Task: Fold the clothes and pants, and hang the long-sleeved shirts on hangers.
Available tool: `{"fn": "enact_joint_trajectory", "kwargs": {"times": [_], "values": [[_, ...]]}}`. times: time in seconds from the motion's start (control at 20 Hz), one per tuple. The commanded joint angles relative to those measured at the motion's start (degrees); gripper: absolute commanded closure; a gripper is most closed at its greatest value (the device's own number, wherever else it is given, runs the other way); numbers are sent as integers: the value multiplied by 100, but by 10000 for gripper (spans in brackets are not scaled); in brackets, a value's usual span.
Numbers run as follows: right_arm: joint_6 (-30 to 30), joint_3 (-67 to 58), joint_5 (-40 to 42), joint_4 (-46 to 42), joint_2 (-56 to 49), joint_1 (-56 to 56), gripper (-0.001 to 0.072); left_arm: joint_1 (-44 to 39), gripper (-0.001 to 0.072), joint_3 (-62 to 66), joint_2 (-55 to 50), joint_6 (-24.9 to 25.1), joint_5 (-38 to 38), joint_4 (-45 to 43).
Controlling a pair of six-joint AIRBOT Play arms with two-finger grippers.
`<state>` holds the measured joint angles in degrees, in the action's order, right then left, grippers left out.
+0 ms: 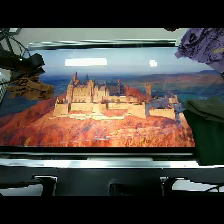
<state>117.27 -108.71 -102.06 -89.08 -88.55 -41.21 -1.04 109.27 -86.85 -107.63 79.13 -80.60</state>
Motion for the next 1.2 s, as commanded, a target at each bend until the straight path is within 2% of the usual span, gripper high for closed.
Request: {"fn": "enact_joint_trajectory", "kwargs": {"times": [0.0,0.15,0.35,1.15], "values": [[-256,986,68,-772,452,2,682,33,689,2,0,2,-2,-4],[-264,2170,584,-1174,1005,-7,681,111,689,2,0,0,0,0],[-262,3008,839,-1259,1237,-7,681,138,689,2,0,2,-2,-2],[-284,3803,1034,-2175,1237,-7,680,138,689,2,0,2,-4,-2]]}}
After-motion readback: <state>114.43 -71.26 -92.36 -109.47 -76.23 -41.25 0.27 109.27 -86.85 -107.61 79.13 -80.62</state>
